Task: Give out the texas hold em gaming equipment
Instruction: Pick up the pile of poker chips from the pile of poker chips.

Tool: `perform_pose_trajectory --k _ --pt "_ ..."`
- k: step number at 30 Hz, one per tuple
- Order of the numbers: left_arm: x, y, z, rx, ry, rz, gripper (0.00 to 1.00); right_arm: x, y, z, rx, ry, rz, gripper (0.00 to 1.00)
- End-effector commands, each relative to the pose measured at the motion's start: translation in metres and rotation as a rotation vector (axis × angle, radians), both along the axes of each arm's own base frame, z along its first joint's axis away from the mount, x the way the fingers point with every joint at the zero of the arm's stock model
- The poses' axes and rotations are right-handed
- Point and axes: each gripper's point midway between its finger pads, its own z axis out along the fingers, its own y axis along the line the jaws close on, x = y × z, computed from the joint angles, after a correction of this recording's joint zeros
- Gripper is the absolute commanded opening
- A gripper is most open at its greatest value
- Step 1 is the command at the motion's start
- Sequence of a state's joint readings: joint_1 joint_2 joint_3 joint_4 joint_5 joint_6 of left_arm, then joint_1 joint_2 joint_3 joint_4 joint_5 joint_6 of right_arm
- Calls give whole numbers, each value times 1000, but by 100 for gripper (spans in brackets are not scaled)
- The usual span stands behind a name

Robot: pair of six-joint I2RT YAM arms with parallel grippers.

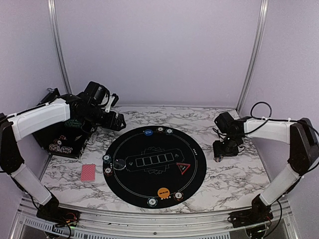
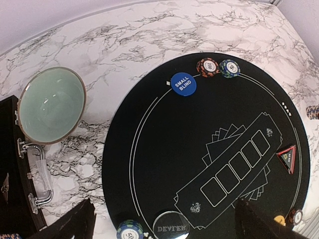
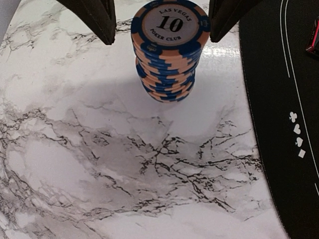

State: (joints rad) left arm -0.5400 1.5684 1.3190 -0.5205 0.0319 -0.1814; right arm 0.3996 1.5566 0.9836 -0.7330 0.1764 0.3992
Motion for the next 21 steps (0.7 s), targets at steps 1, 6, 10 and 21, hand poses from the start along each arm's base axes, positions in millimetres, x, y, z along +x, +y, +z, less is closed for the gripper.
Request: perform_pose_trajectory --k 1,6,10,21 --pt "3 5 3 10 -25 8 99 13 0 6 -3 -36 -6 60" --pt "3 5 3 11 -26 8 99 15 1 6 -1 -36 -6 55" --pt "2 5 2 11 -24 6 99 17 2 6 1 -38 -3 52" --pt "3 5 2 11 -24 6 99 23 8 8 22 -48 6 44"
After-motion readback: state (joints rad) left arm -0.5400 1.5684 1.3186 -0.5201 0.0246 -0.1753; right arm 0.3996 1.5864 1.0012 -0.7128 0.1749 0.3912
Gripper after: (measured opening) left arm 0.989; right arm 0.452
